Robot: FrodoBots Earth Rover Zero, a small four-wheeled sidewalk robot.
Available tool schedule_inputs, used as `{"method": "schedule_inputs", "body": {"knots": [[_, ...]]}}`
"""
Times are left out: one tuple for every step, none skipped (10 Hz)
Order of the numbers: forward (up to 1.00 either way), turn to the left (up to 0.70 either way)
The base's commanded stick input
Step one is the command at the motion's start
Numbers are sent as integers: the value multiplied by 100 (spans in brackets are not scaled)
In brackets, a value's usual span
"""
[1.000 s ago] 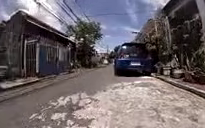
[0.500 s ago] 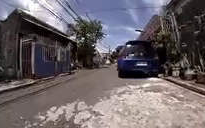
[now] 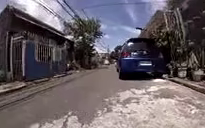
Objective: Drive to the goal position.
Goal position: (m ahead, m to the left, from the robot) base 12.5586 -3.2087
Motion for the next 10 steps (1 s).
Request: {"method": "schedule_inputs", "body": {"knots": [[85, 0], [85, 0], [85, 0], [85, 0], [85, 0], [85, 0], [85, 0], [85, 0], [85, 0], [85, 0]]}}
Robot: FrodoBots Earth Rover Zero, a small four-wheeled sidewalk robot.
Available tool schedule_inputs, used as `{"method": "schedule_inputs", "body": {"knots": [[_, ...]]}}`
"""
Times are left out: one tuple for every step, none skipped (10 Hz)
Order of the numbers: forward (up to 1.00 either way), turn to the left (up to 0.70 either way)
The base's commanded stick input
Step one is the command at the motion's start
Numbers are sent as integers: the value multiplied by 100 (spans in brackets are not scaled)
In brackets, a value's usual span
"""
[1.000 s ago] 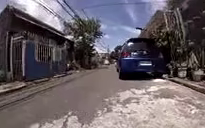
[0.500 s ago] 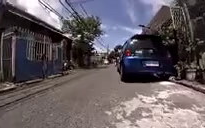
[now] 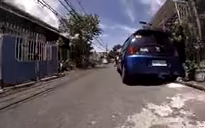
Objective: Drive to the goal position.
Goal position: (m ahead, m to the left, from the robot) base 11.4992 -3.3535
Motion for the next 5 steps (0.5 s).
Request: {"method": "schedule_inputs", "body": {"knots": [[85, 0], [85, 0], [85, 0], [85, 0], [85, 0]]}}
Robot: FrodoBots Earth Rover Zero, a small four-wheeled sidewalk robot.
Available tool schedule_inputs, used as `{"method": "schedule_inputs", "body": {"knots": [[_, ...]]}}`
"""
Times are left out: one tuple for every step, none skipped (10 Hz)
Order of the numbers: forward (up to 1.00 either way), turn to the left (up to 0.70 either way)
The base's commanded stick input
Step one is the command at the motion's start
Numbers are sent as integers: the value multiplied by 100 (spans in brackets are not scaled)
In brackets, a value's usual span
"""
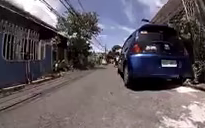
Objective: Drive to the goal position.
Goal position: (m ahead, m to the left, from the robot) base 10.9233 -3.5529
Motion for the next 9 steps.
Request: {"method": "schedule_inputs", "body": {"knots": [[85, 0], [85, 0], [85, 0], [85, 0], [85, 0], [85, 0], [85, 0], [85, 0], [85, 0]]}}
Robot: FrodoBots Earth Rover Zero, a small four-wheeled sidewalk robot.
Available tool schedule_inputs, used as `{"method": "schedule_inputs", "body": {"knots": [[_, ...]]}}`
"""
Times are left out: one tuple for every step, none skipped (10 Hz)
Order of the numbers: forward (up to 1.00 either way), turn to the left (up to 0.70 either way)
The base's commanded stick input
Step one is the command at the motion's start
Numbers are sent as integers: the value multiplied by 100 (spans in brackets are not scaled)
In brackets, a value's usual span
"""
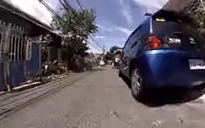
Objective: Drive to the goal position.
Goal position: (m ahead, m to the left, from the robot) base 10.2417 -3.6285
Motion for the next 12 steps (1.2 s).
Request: {"method": "schedule_inputs", "body": {"knots": [[85, 0], [85, 0], [85, 0], [85, 0], [85, 0], [85, 0], [85, 0], [85, 0], [85, 0], [85, 0], [85, 0], [85, 0]]}}
